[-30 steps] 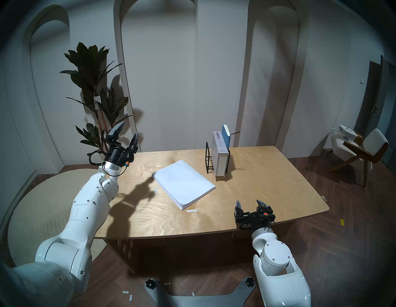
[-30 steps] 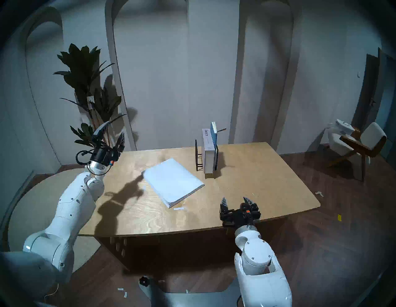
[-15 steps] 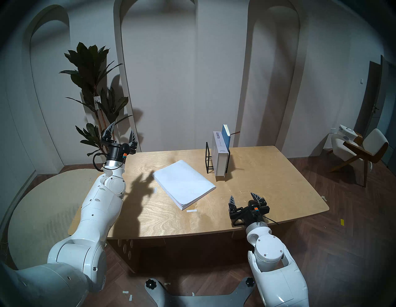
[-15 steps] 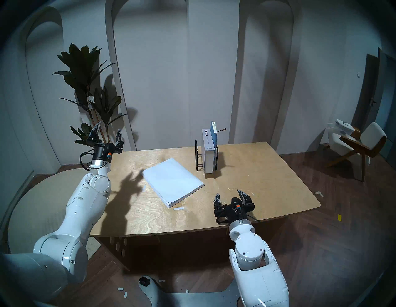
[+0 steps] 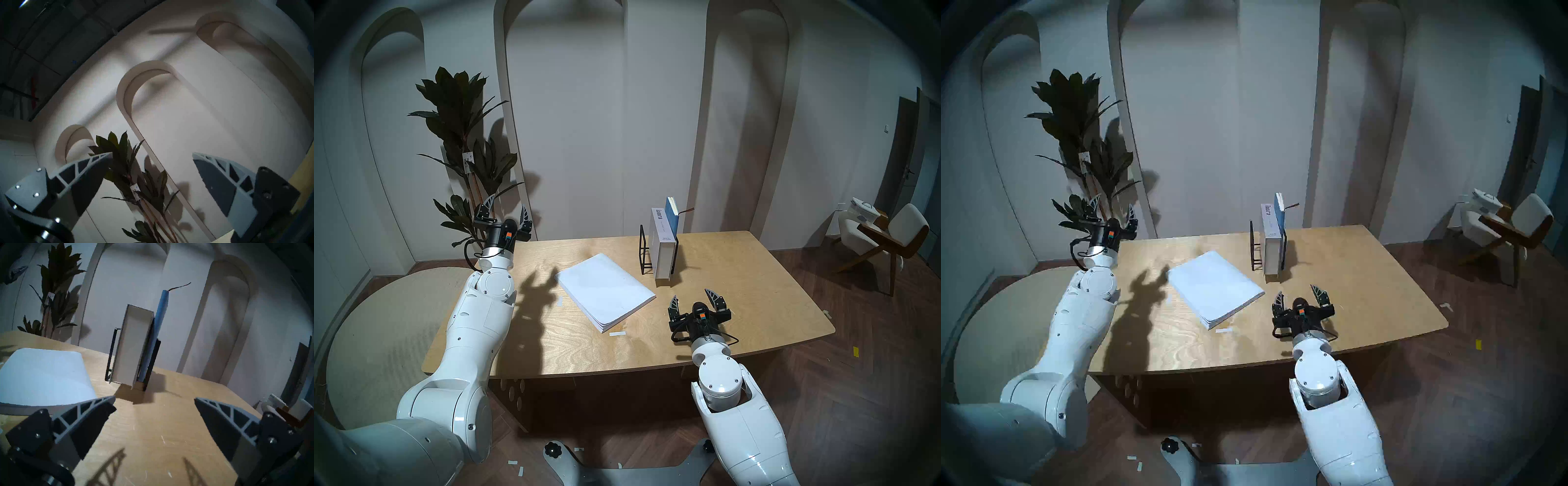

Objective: Stack the books into one stack

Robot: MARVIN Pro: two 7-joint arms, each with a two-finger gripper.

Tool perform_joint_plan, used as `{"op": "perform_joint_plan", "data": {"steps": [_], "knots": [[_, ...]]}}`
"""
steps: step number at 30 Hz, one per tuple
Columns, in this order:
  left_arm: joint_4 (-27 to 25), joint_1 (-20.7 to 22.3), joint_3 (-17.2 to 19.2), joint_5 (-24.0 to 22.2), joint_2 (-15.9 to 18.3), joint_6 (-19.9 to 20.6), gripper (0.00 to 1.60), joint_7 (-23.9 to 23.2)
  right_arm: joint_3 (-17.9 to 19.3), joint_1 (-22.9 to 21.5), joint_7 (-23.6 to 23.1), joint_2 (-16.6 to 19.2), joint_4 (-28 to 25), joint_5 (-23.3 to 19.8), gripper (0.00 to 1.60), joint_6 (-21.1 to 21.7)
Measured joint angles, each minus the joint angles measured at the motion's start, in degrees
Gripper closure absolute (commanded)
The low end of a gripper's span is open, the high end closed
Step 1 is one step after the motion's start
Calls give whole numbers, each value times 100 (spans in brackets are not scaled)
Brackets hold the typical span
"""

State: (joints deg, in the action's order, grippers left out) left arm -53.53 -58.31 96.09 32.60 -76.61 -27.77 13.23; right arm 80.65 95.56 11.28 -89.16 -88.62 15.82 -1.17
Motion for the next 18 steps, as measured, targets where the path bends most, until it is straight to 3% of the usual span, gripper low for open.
{"op": "perform_joint_plan", "data": {"steps": [8, 18], "knots": [[-286, -59, 113, -313, -49, 363, 0, -521, -164, -453, 386, -107, 612, -57, 0, -355], [-681, -183, 233, -613, -79, 830, 0, -1092, -351, -988, 723, -225, 1432, -27, 0, -1090]]}}
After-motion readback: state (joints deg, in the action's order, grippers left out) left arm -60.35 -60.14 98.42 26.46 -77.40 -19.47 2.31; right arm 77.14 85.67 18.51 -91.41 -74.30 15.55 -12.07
